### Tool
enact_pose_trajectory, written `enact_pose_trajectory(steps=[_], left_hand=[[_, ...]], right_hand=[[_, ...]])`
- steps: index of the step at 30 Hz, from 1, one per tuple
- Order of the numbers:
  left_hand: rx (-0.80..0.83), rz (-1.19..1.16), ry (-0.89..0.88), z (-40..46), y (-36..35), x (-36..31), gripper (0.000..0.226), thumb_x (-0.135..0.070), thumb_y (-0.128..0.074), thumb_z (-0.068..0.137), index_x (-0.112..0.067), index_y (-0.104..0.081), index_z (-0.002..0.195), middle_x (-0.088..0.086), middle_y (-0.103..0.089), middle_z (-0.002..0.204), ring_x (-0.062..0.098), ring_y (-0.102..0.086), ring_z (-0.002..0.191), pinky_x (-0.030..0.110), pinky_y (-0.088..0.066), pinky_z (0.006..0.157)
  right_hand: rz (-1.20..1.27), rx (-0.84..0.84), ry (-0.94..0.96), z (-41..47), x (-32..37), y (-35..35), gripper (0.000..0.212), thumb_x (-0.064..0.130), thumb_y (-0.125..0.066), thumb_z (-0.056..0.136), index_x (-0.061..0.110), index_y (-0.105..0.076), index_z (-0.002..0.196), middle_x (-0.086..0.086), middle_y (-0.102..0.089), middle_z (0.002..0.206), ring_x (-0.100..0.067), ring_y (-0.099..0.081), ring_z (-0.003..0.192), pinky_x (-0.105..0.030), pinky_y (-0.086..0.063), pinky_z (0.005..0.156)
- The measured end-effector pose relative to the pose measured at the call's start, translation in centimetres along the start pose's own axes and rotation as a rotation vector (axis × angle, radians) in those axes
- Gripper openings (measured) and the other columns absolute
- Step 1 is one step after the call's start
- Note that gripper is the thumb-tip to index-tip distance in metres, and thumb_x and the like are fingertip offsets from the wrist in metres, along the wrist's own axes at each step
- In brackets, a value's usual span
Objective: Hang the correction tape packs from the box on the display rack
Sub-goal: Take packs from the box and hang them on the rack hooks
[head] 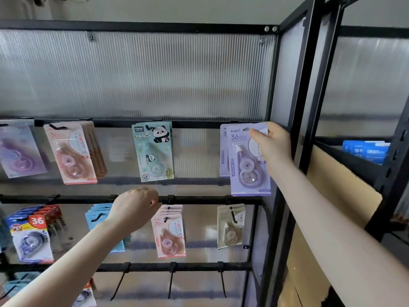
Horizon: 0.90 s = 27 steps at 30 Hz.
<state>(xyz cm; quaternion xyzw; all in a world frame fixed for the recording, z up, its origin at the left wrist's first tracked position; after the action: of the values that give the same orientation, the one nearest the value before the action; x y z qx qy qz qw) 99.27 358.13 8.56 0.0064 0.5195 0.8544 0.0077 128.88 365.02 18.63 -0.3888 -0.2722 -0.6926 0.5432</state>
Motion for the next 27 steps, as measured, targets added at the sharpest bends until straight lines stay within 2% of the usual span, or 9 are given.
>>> enact_pose_trajectory(steps=[2, 5, 11, 14, 17, 19, 22, 25, 27], left_hand=[[0.005, 0.006, 0.001, 0.2, -0.2, -0.2, 0.020, -0.036, -0.049, 0.095, -0.021, -0.060, 0.088, -0.006, -0.061, 0.092, 0.013, -0.050, 0.074, 0.026, -0.034, 0.058], [0.017, 0.001, -0.006, 0.4, -0.6, -0.4, 0.020, -0.037, -0.049, 0.095, -0.022, -0.059, 0.087, -0.006, -0.062, 0.092, 0.013, -0.053, 0.074, 0.025, -0.036, 0.057], [0.034, 0.010, -0.020, 0.6, -1.2, -0.7, 0.020, -0.038, -0.049, 0.096, -0.022, -0.058, 0.089, -0.007, -0.062, 0.092, 0.011, -0.052, 0.073, 0.023, -0.035, 0.056], [0.051, 0.012, -0.015, 0.6, -1.6, -0.6, 0.020, -0.038, -0.049, 0.096, -0.022, -0.060, 0.092, -0.007, -0.063, 0.094, 0.012, -0.057, 0.077, 0.023, -0.037, 0.059], [0.067, 0.004, -0.010, 0.6, -2.2, -0.4, 0.019, -0.036, -0.049, 0.095, -0.022, -0.062, 0.094, -0.006, -0.065, 0.096, 0.014, -0.060, 0.081, 0.025, -0.041, 0.062], [0.076, -0.008, -0.009, 0.6, -2.5, -0.2, 0.019, -0.036, -0.049, 0.095, -0.022, -0.063, 0.093, -0.005, -0.065, 0.096, 0.015, -0.061, 0.081, 0.026, -0.047, 0.065], [0.083, -0.018, -0.013, 0.6, -2.7, -0.2, 0.019, -0.037, -0.050, 0.095, -0.023, -0.063, 0.094, -0.006, -0.065, 0.095, 0.014, -0.061, 0.081, 0.028, -0.052, 0.069], [0.087, -0.029, -0.013, 0.7, -2.9, -0.2, 0.019, -0.037, -0.050, 0.095, -0.023, -0.063, 0.095, -0.006, -0.065, 0.095, 0.013, -0.061, 0.081, 0.028, -0.052, 0.070], [0.086, -0.038, -0.013, 0.8, -3.1, -0.1, 0.019, -0.036, -0.051, 0.095, -0.022, -0.064, 0.095, -0.006, -0.065, 0.095, 0.013, -0.061, 0.081, 0.028, -0.052, 0.070]], right_hand=[[-0.024, 0.010, 0.021, 0.1, 0.1, -0.2, 0.006, 0.012, -0.065, 0.081, 0.013, -0.060, 0.079, -0.008, -0.058, 0.075, -0.018, -0.050, 0.067, -0.029, -0.037, 0.062], [-0.048, 0.036, 0.061, 0.1, 0.3, -0.4, 0.021, 0.011, -0.064, 0.081, 0.030, -0.056, 0.077, -0.008, -0.066, 0.084, -0.019, -0.059, 0.072, -0.032, -0.043, 0.066], [0.010, -0.001, 0.159, 0.1, 0.5, -0.3, 0.020, 0.004, -0.061, 0.083, 0.022, -0.057, 0.087, 0.000, -0.063, 0.089, -0.012, -0.056, 0.079, -0.024, -0.043, 0.071], [-0.018, 0.027, 0.178, 0.2, 0.4, -0.6, 0.024, 0.006, -0.060, 0.084, 0.029, -0.061, 0.090, 0.002, -0.063, 0.091, -0.013, -0.055, 0.078, -0.022, -0.041, 0.067], [0.008, 0.096, 0.114, 0.4, 0.5, -0.7, 0.028, 0.006, -0.063, 0.084, 0.033, -0.067, 0.087, 0.000, -0.068, 0.085, -0.016, -0.057, 0.070, -0.022, -0.042, 0.058], [0.035, 0.099, 0.078, 0.6, 0.9, -0.4, 0.025, 0.005, -0.066, 0.082, 0.030, -0.069, 0.084, 0.003, -0.068, 0.076, -0.017, -0.059, 0.069, -0.024, -0.045, 0.062], [0.025, 0.060, 0.066, 1.1, 1.1, 0.1, 0.016, 0.004, -0.070, 0.079, 0.019, -0.072, 0.081, 0.013, -0.065, 0.065, -0.002, -0.059, 0.063, -0.015, -0.045, 0.062], [-0.017, 0.074, 0.094, 1.3, 0.8, -0.1, 0.023, 0.005, -0.069, 0.080, 0.028, -0.070, 0.075, 0.013, -0.066, 0.066, -0.012, -0.059, 0.066, -0.021, -0.044, 0.059], [-0.052, 0.081, 0.122, 1.4, 0.3, -0.3, 0.026, 0.007, -0.068, 0.081, 0.032, -0.068, 0.075, 0.014, -0.064, 0.064, -0.012, -0.054, 0.062, -0.019, -0.040, 0.056]])
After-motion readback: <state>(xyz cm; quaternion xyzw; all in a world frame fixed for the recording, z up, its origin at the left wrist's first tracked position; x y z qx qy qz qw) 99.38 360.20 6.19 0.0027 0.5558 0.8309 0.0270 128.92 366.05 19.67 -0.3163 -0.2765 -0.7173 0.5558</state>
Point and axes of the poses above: each hand's wrist, its own z-axis towards the middle knuckle, its own y-axis out of the back of the hand, x = y × z, the point moved 4 cm from there along z, towards the middle knuckle
